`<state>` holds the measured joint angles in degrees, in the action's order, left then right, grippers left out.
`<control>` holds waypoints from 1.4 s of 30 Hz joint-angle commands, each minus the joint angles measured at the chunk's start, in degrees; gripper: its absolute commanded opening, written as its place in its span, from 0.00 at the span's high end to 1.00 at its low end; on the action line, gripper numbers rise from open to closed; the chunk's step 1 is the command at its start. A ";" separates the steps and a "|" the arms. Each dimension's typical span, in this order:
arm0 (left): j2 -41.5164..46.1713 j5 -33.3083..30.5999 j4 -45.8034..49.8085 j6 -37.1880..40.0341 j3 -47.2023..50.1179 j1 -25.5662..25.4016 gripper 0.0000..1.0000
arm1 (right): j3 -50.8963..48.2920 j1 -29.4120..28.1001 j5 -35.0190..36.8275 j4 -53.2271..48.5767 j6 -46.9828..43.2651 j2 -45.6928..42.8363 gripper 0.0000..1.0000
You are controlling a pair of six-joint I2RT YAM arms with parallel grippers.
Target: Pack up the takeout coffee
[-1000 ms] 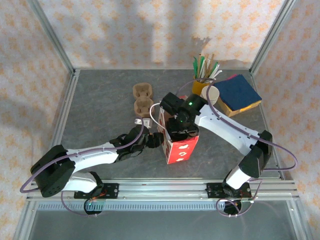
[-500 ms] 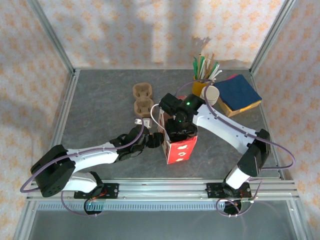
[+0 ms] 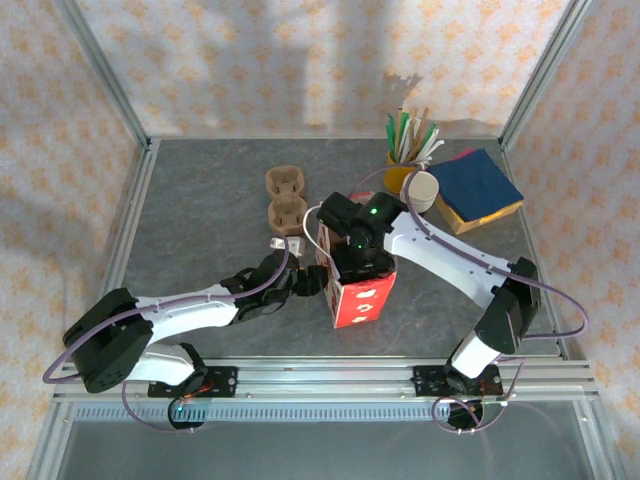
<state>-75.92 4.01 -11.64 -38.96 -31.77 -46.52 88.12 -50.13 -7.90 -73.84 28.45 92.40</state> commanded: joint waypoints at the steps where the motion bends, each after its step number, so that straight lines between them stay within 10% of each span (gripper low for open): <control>1: -0.06 -1.06 -1.22 1.12 0.05 -0.58 0.29 | -1.19 -0.41 1.25 -1.12 0.25 -1.17 0.41; 22: 8.89 -4.30 5.60 1.91 4.18 -0.59 0.23 | -0.14 -0.41 1.32 -1.11 -0.30 -0.73 0.41; 42: -2.85 -1.46 -6.17 1.19 6.66 -0.56 0.23 | -1.87 -1.21 0.33 -0.96 -0.33 -1.04 0.41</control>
<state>-77.30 2.52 -15.09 -37.89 -24.27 -46.52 87.50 -50.87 -7.75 -73.47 28.40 91.96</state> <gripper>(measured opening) 0.772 0.597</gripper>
